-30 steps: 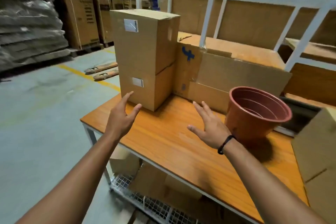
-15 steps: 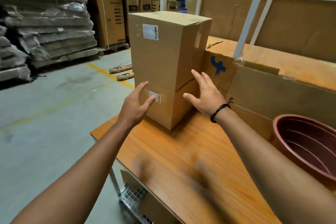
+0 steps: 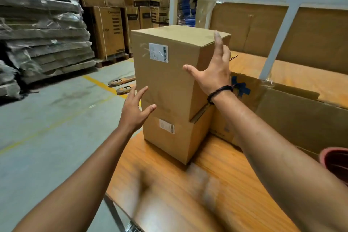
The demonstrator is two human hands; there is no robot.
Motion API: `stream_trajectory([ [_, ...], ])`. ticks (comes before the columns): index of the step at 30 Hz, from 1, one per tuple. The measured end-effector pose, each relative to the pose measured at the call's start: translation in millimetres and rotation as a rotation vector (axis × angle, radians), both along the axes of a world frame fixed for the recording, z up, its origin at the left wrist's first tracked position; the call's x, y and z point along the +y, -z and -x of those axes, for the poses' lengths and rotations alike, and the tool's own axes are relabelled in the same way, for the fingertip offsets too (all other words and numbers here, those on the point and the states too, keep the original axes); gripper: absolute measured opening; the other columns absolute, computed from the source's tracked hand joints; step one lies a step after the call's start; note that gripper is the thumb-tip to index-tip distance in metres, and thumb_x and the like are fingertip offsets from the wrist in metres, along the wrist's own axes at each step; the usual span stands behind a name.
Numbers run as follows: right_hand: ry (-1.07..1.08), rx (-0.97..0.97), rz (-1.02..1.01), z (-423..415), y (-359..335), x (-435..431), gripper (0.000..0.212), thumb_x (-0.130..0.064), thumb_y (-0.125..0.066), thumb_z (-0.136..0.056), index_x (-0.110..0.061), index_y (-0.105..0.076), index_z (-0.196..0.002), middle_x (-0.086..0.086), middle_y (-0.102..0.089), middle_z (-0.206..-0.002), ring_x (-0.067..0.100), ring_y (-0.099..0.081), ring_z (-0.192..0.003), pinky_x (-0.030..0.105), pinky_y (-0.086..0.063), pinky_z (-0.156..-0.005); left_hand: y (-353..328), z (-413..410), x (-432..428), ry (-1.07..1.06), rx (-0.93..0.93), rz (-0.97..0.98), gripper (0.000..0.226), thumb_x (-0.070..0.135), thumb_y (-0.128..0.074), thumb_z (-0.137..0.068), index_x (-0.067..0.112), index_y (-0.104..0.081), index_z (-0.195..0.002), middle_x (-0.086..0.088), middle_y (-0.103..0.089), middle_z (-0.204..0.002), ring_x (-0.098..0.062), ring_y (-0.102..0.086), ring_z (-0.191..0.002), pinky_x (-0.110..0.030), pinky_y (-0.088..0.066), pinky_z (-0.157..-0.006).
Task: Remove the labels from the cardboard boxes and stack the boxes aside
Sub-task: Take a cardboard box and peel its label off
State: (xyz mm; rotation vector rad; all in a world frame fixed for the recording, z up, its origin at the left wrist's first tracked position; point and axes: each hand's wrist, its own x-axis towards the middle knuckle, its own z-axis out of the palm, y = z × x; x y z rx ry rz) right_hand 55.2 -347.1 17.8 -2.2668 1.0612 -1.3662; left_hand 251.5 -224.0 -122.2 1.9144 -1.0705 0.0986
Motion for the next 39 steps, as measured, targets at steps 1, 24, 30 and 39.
stream_trajectory([
  [1, 0.022, 0.006, 0.022, -6, -5, -3, 0.111, -0.052, -0.082, -0.068, -0.039, -0.011, -0.152, 0.013, -0.021, -0.155, 0.032, -0.050, -0.124, 0.046, -0.054, -0.091, -2, -13, -7, 0.004, 0.015, 0.007, 0.077, 0.045, -0.073, -0.082, 0.041, -0.034, -0.147, -0.003, -0.017, -0.162, -0.026, -0.024, -0.146, -0.055, -0.034, -0.112],
  [24, 0.074, -0.106, 0.076, 56, -3, 16, 0.069, -0.050, -0.079, -0.072, -0.023, -0.053, -0.130, -0.005, -0.054, -0.135, 0.020, -0.043, -0.135, 0.046, -0.042, -0.106, -20, -30, -51, 0.287, -0.045, 0.224, 0.108, 0.037, -0.079, -0.078, 0.062, 0.005, -0.141, -0.010, -0.033, -0.143, -0.027, -0.039, -0.130, -0.045, -0.039, -0.109],
  [30, 0.176, -0.103, 0.067, 140, -3, 54, 0.076, -0.055, -0.077, -0.067, -0.020, -0.053, -0.131, 0.004, -0.053, -0.139, 0.024, -0.041, -0.137, 0.045, -0.042, -0.107, -18, 48, -50, 0.413, -0.060, 0.244, 0.109, 0.034, -0.079, -0.079, 0.072, 0.007, -0.135, -0.011, -0.034, -0.140, -0.027, -0.040, -0.128, -0.048, -0.040, -0.109],
  [39, 0.206, -0.201, 0.000, 257, 6, 108, 0.063, -0.034, -0.084, -0.072, -0.017, -0.056, -0.127, -0.030, -0.050, -0.110, -0.020, -0.051, -0.102, 0.012, -0.048, -0.088, -16, 150, -14, 0.522, -0.111, 0.195, 0.102, 0.041, -0.077, -0.078, 0.070, 0.001, -0.138, -0.017, -0.037, -0.137, -0.033, -0.042, -0.125, -0.053, -0.043, -0.105],
])
